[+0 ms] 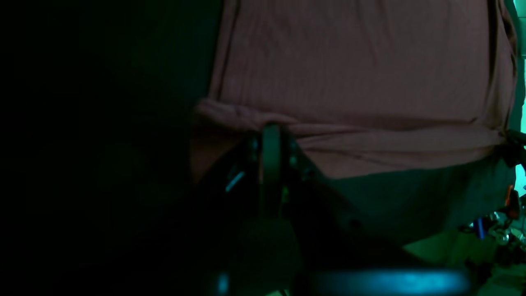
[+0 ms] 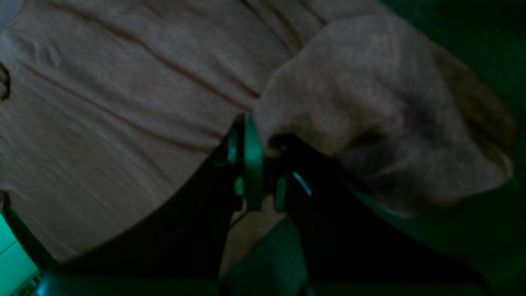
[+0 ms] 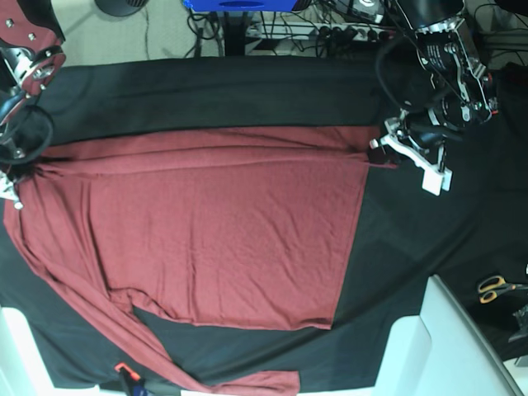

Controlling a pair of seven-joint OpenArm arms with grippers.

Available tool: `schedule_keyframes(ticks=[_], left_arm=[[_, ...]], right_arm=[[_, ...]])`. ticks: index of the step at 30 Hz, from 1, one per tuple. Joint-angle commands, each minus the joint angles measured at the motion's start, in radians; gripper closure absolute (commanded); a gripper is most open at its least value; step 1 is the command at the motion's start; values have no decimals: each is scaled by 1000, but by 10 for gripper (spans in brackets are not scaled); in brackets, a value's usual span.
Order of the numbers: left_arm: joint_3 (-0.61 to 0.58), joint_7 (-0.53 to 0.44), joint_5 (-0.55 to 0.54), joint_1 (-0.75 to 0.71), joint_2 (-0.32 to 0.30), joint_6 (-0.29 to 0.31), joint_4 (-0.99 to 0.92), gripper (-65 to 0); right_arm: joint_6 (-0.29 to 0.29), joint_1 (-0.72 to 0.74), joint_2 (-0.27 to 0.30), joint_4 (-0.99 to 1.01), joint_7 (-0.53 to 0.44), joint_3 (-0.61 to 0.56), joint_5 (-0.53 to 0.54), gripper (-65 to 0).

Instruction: Fold the T-shirt properly

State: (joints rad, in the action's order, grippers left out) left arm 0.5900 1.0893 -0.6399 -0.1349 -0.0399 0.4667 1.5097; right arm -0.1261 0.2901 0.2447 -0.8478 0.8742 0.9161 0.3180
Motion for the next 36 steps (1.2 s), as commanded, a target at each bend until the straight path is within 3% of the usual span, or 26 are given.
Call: schedule_keyframes(ticks=[1,6,10,13,18,22,25,30,36], left_arm=[[-3,-11,-21,14,-12,0,16,0],[-89,-16,-19,24,-35,0,16,0],[-95,-16,-19,42,-35,-49,16,0],[-95,-16,-19,57,-36,-53,16,0],[-94,-18,-19,90,-59,-53,1,-222],[-92,-21,-19,114,-82,-53,-37,-397],[-92,-70,-19,122,-85,-53,-42,-494],[-94,-87,-28,125,-108,-53,-39,-527],[-104,-85,-30,50,-107,-53,73,-527]], right_arm=[[-4,28,25,-15,-13,-30,11,-3],[-4,31,32,-15,-14,-102,16,-8],[-4,31,32,-15,-19,-102,16,-11],[-4,31,35,-15,-54,-110,16,-69],[-13,31,35,-20,-100,-111,16,-287],[-109,31,37,-20,-154,-113,16,-422],[-162,44,37,-21,-188,-122,11,-473],[-198,27,83,-70,-260,-302,11,-482],[-197,-113,87,-307,-244,-322,13,-479]])
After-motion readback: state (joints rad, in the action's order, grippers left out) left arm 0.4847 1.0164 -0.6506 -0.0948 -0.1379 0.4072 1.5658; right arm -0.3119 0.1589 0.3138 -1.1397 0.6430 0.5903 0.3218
